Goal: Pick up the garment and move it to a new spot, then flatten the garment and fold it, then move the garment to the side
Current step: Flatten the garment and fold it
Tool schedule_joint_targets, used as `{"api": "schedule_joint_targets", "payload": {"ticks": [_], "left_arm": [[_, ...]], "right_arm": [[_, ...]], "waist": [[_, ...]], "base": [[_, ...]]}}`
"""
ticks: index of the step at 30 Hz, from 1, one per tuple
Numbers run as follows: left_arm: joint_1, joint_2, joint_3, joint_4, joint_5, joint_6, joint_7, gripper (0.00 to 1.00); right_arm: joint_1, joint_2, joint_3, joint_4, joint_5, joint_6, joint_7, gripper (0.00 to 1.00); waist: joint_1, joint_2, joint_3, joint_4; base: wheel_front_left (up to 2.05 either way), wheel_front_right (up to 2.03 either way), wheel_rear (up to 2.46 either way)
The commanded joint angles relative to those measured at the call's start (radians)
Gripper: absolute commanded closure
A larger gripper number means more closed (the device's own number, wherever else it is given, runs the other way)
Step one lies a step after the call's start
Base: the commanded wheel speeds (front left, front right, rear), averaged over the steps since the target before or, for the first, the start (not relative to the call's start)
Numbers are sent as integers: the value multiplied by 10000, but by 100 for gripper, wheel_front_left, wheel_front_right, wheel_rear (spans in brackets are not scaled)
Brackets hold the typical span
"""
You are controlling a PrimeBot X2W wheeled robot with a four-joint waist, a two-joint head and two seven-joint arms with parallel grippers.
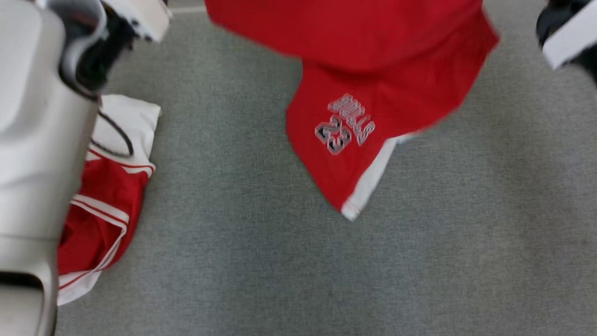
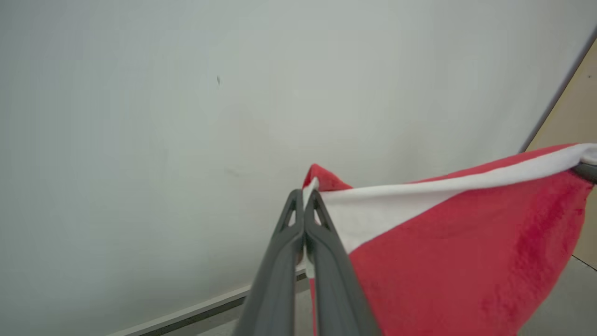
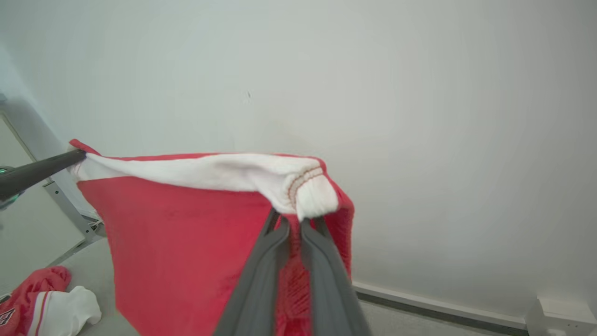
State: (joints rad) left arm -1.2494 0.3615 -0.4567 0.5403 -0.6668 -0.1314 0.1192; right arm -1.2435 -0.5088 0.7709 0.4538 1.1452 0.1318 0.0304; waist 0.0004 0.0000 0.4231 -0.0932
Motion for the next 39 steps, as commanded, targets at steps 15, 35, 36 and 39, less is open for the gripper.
{"api": "schedule_joint_targets", "payload": {"ticks": [15, 35, 36, 39], "left_arm": [[-3669, -198, -1199, 2816, -1117, 23, -1236, 100], [1478, 1966, -5014, 73, -4713, 21, 791, 100], [1827, 2130, -5110, -152, -4924, 22, 1024, 100], [2795, 2629, -5314, -870, -5664, 21, 1794, 100]], "right_arm": [[-3141, 354, 673, 1621, 833, -22, -1322, 100], [1430, -1839, 4825, -2113, 3070, -20, 322, 100], [1682, -1963, 4895, -2345, 3129, -22, 450, 100], [2495, -2362, 5030, -3011, 3201, -20, 843, 100]], "waist": [[-4, 0, -213, 205], [-4, 0, -3060, 145], [-4, 0, -3209, 134], [-4, 0, -3589, 104]], "base": [[0, 0, 0], [0, 0, 0], [0, 0, 0], [0, 0, 0]]}}
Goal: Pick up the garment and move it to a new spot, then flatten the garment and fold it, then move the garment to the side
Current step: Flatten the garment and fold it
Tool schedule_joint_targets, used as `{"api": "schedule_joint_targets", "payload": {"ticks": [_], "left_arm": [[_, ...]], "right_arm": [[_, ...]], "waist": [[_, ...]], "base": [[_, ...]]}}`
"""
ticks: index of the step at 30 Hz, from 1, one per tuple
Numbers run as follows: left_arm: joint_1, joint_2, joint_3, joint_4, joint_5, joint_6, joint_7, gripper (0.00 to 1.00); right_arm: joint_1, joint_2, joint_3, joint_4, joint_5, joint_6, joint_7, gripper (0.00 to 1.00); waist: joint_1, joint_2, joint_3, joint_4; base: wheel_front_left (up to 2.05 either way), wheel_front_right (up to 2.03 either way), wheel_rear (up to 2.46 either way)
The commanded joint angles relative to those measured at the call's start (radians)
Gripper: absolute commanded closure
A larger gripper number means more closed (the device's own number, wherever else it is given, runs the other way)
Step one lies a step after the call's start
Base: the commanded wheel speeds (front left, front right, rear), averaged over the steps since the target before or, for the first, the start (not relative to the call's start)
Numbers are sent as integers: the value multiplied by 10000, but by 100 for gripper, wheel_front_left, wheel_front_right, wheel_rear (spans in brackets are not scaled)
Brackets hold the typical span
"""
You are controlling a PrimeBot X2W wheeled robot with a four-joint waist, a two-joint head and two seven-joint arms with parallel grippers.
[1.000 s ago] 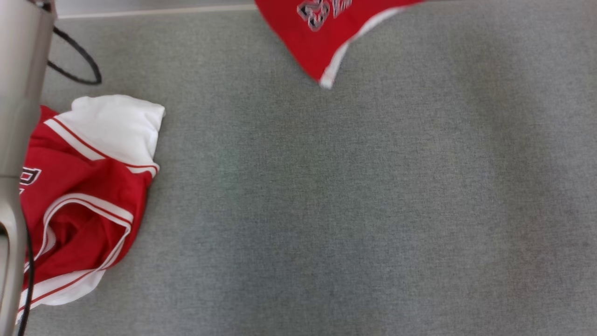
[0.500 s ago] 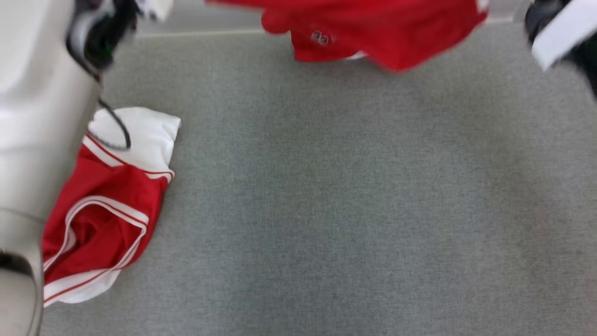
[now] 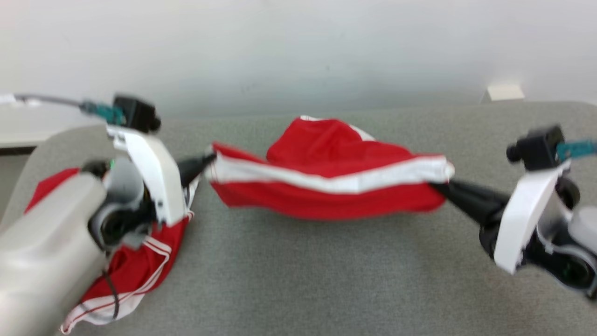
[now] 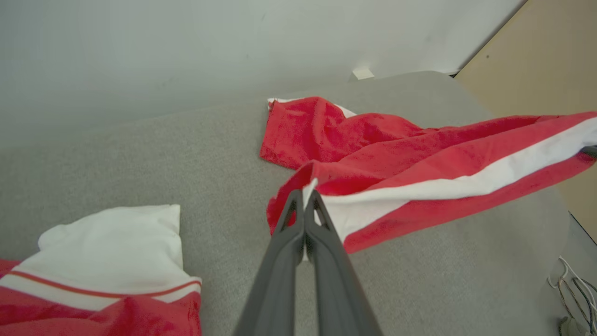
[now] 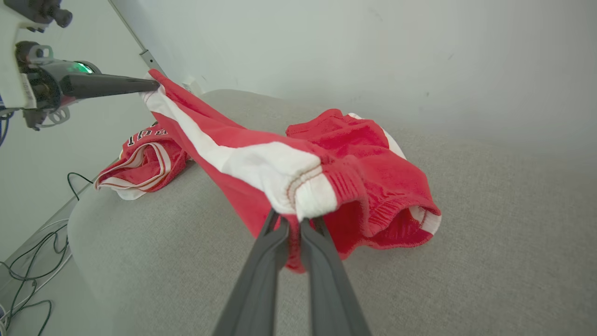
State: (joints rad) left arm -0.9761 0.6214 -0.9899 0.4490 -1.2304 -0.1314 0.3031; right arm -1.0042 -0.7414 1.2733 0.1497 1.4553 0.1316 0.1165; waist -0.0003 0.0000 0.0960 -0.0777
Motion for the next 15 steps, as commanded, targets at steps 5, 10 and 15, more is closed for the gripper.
{"api": "schedule_joint_targets", "payload": {"ticks": [5, 10, 15], "left_arm": [[1448, 877, -163, -1498, -926, 484, 794, 100], [2580, 1833, -324, -3424, -1584, 1197, 1334, 100], [3228, 2682, -271, -5172, -2064, 1879, 1517, 100]], "right_arm": [[1432, -642, 62, -858, 108, -18, 286, 100], [2714, -1231, 82, -1562, 395, -18, 706, 100], [3525, -1679, 76, -2371, 745, -18, 890, 100]], "waist": [[3, 0, -768, -129], [3, 0, -1016, -225], [3, 0, -992, -340]], "base": [[0, 0, 0], [0, 0, 0], [0, 0, 0]]}}
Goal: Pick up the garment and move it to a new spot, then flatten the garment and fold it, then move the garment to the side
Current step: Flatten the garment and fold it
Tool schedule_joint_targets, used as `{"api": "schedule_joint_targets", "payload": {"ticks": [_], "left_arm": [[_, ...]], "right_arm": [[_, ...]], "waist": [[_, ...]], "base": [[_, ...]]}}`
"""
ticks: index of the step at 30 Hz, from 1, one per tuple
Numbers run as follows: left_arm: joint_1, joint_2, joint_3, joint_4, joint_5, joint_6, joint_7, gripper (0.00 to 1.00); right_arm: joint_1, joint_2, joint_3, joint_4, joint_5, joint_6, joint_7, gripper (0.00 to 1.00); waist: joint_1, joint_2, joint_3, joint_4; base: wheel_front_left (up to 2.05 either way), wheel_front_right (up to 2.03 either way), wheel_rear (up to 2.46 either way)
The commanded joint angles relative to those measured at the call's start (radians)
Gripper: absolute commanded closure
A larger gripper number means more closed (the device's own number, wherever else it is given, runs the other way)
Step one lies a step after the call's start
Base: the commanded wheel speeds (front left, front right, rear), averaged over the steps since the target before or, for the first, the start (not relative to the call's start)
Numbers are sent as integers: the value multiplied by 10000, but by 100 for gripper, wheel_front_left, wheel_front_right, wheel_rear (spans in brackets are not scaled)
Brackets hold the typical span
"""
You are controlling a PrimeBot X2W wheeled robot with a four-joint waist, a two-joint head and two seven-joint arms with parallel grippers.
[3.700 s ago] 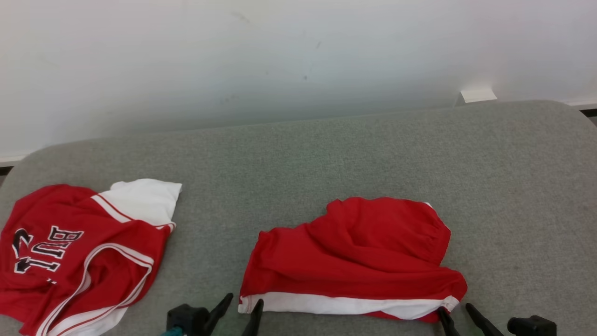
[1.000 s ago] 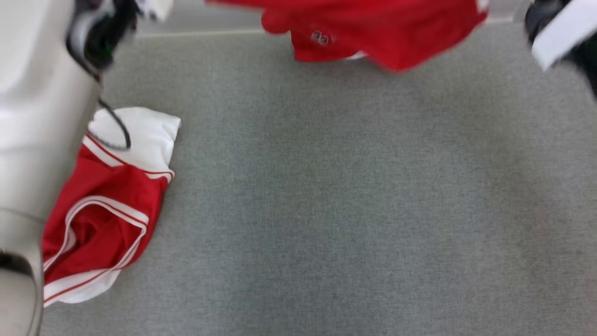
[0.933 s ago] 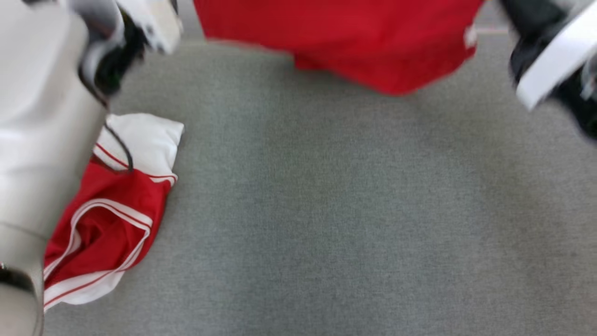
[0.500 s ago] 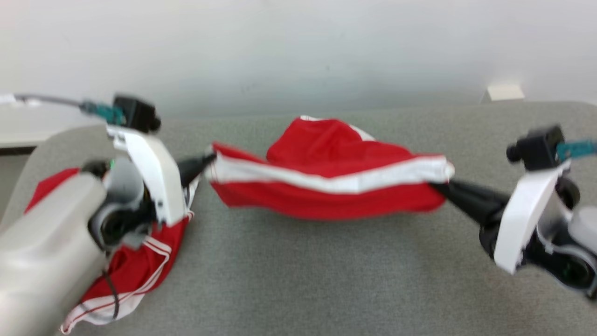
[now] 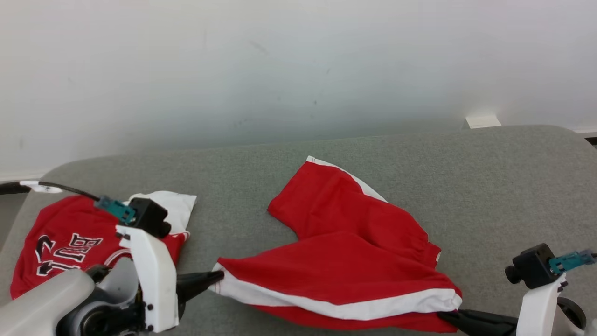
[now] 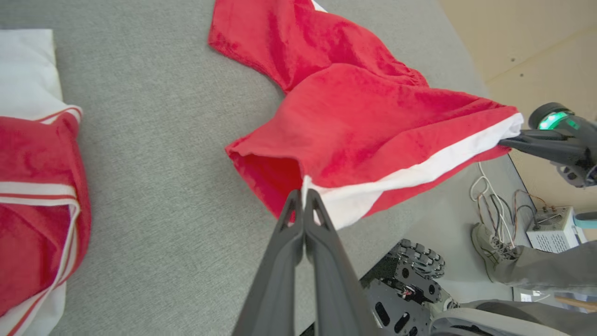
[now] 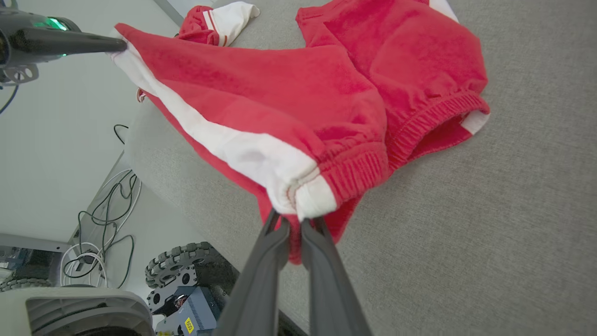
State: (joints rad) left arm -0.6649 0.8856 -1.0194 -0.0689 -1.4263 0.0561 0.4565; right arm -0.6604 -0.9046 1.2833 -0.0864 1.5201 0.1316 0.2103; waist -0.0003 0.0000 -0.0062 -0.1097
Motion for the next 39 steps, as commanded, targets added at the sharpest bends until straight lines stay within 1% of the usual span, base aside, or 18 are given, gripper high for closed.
{"api": "schedule_joint_targets", "payload": {"ticks": [1, 4, 7, 12, 16, 17, 21, 25, 30, 39], "left_arm": [[192, 171, 88, -248, -188, 130, -23, 100], [200, 490, 273, -771, -316, 410, -70, 100], [-26, 587, 504, -939, -389, 553, -138, 100], [-615, 534, 944, -590, -367, 519, -225, 100], [-1260, 237, 1317, 149, -315, 354, -357, 100], [-1260, 237, 1317, 149, -315, 354, -357, 100], [-1863, -187, 1560, 1097, -177, 70, -573, 100], [-2496, -737, 1526, 2126, 169, -226, -626, 100], [-3491, -1516, 1410, 3450, 671, -693, -655, 100], [-5221, -2829, 1290, 5906, 1449, -1265, -988, 100]], "right_arm": [[163, -87, -29, -132, 117, -18, -134, 100], [236, -144, -197, -394, 28, -18, -497, 100], [160, 19, -455, -527, -7, -18, -971, 100], [162, 337, -973, -316, 287, -18, -1837, 100], [331, 712, -1476, 115, 641, -18, -2718, 100], [331, 712, -1476, 115, 641, -18, -2718, 100], [389, 1281, -1843, 323, 992, -18, -3285, 100], [422, 1703, -2039, 584, 1080, -19, -3531, 100], [138, 2260, -2177, 860, 1033, -19, -3530, 100], [-337, 3169, -2417, 1551, 922, -19, -3467, 100]], "waist": [[3, 0, 74, -51], [3, 0, 312, -161], [3, 0, 648, -297], [3, 0, 1256, -529], [3, 0, 1828, -736], [3, 0, 1828, -736], [3, 0, 2355, -991], [3, 0, 2799, -1264], [3, 0, 3267, -1634], [3, 0, 4185, -2280]], "base": [[0, 0, 0], [0, 0, 0], [0, 0, 0], [0, 0, 0], [0, 0, 0], [0, 0, 0], [0, 0, 0], [0, 0, 0], [0, 0, 0], [0, 0, 0]]}}
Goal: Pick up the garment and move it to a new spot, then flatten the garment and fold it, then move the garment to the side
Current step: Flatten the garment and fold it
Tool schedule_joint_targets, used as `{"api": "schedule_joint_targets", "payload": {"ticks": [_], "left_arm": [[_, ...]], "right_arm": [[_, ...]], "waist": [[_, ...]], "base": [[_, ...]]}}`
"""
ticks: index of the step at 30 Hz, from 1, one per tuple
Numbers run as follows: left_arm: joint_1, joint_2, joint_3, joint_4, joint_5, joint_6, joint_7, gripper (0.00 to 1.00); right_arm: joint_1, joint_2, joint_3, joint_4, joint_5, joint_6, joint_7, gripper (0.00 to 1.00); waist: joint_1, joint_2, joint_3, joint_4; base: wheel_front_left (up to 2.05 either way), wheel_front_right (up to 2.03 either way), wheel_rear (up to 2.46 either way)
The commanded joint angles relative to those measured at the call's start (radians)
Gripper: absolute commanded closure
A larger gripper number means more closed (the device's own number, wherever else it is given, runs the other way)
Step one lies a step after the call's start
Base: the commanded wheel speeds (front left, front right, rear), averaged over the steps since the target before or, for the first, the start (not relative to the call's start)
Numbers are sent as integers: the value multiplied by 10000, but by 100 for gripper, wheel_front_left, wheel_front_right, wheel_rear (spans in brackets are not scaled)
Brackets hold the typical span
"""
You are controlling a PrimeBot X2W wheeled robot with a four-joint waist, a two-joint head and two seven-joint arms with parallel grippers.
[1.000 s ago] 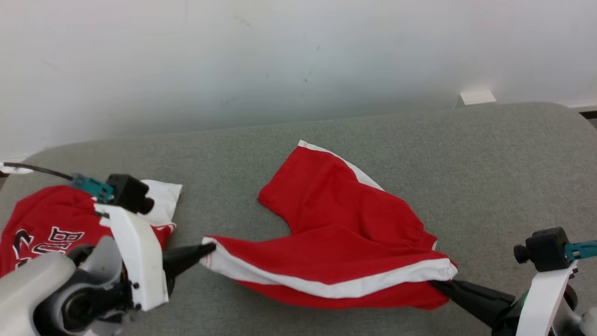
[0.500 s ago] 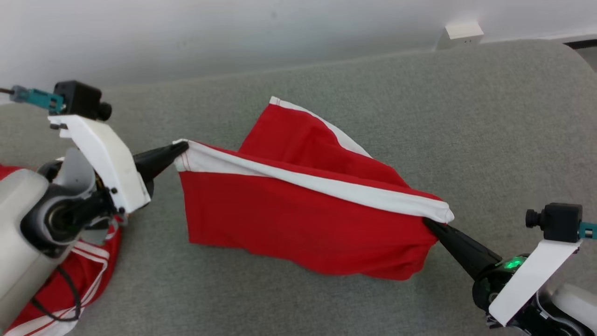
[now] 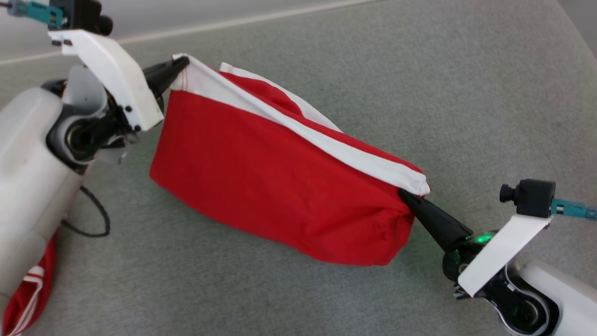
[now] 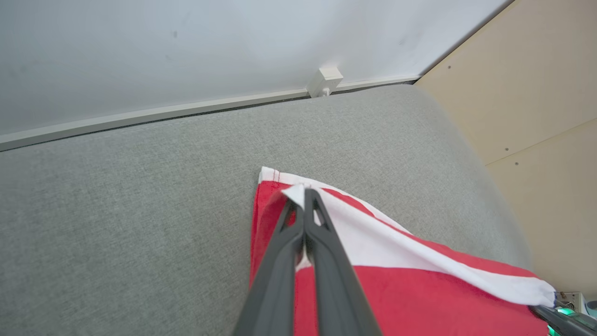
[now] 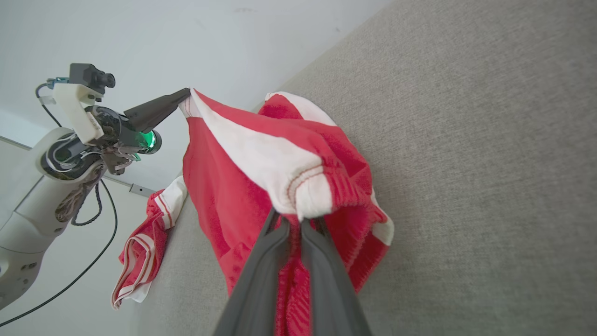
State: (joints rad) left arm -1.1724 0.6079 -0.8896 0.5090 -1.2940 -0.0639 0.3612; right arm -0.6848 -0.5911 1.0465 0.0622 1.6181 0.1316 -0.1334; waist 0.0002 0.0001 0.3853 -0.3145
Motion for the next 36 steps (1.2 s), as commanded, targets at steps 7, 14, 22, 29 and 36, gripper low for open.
{"api": "schedule_joint_targets", "payload": {"ticks": [7, 14, 22, 29, 36], "left_arm": [[-958, -610, -79, 1704, 376, -410, -304, 100], [-1163, -1053, -140, 2474, -137, -661, 87, 33], [-1210, -866, -535, 1968, -304, -677, 284, 0], [-1220, -12, -1403, 1362, 248, -672, 527, 0], [-1365, 819, -2870, 846, 1042, -670, 1384, 0]], "right_arm": [[-521, 782, -151, 554, -199, -19, 49, 98], [-717, 1248, -156, 843, -282, -19, 203, 27], [-763, 1430, -92, 1038, -331, -19, 400, 0], [-264, 992, -172, 903, -213, -19, 433, 0], [223, 562, -384, 589, -138, -19, 249, 0]], "waist": [[-2, -1, 874, -682], [-2, -1, 1094, -791], [-2, -1, 981, -744], [-2, -1, 541, -745], [-2, -1, 485, -875]], "base": [[0, 0, 0], [0, 0, 0], [0, 0, 0], [0, 0, 0], [0, 0, 0]]}}
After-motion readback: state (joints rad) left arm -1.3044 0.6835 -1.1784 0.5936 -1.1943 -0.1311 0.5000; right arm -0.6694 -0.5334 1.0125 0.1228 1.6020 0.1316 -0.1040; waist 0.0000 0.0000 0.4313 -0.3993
